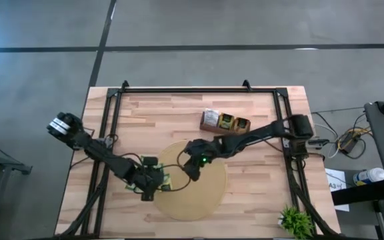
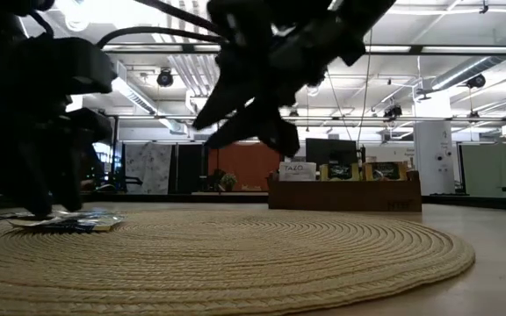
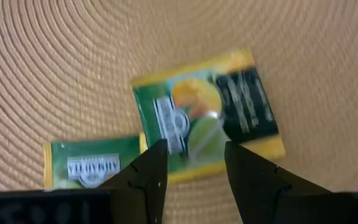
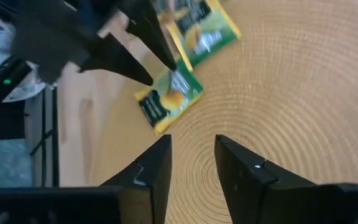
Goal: Pick & Place Tea
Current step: Put the lemon tea bag into the middle section of the wooden organizer
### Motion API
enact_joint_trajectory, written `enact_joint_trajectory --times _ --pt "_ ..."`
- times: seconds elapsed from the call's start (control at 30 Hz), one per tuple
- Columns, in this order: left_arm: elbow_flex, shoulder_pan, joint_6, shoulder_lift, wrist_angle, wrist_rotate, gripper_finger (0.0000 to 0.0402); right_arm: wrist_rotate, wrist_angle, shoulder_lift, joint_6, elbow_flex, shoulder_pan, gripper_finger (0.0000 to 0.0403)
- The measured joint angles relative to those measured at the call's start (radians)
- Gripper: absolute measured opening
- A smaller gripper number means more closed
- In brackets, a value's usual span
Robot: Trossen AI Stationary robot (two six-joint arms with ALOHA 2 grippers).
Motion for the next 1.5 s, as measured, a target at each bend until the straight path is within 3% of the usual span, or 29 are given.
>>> enact_joint_trajectory --times 0.4,0.73,0.87,0.97,1.2,1.5 --pt "0.006 0.009 -0.062 0.116 0.168 -0.033 0.0154 0.003 0.005 0.074 0.145 0.003 0.060 0.0116" --pt "0.000 0.097 -0.608 0.144 0.286 -0.182 0.0154 0.088 -0.029 0.073 0.215 -0.008 0.106 0.0112" --pt "0.000 0.131 -0.739 0.147 0.316 -0.187 0.0154 0.148 -0.033 0.073 0.268 -0.026 0.115 0.0112" --pt "0.005 0.133 -0.696 0.126 0.305 -0.179 0.0154 0.167 -0.031 0.073 0.300 -0.036 0.114 0.0112" --pt "0.058 0.119 -0.364 0.057 0.259 -0.184 0.0153 0.179 -0.022 0.072 0.289 -0.038 0.115 0.0111" --pt "0.048 0.103 -0.448 0.052 0.258 -0.146 0.0153 0.216 -0.015 0.072 0.202 -0.038 0.091 0.0111"
